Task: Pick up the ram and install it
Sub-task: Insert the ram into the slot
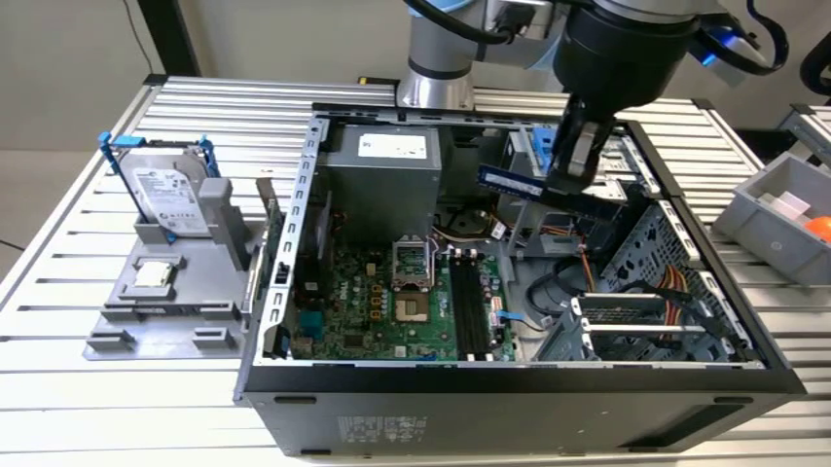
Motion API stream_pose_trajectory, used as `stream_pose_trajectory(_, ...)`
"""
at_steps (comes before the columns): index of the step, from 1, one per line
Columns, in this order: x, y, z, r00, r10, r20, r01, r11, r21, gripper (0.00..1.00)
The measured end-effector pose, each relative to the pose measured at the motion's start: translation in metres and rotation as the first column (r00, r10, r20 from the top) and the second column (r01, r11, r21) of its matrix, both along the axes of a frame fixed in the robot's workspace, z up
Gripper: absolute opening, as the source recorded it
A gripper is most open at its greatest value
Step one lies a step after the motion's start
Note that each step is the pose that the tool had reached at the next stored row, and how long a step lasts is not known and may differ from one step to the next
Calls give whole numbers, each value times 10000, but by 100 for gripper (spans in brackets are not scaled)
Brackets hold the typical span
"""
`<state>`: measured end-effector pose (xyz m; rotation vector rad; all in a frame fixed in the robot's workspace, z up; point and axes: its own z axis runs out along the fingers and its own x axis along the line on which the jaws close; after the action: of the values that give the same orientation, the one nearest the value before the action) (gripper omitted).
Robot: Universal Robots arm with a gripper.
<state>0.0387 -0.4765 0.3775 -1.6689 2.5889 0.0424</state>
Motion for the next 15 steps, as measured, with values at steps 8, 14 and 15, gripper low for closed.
stream_pose_trajectory(8, -14, 0, 0, 9955, -946, 0, 946, 9955, 0, 0)
stream_pose_trajectory(14, -22, 0, -1, 9861, -1662, 0, 1662, 9861, 0, 0)
stream_pose_trajectory(15, -23, 0, -1, 9837, -1796, 0, 1796, 9837, 1, 0)
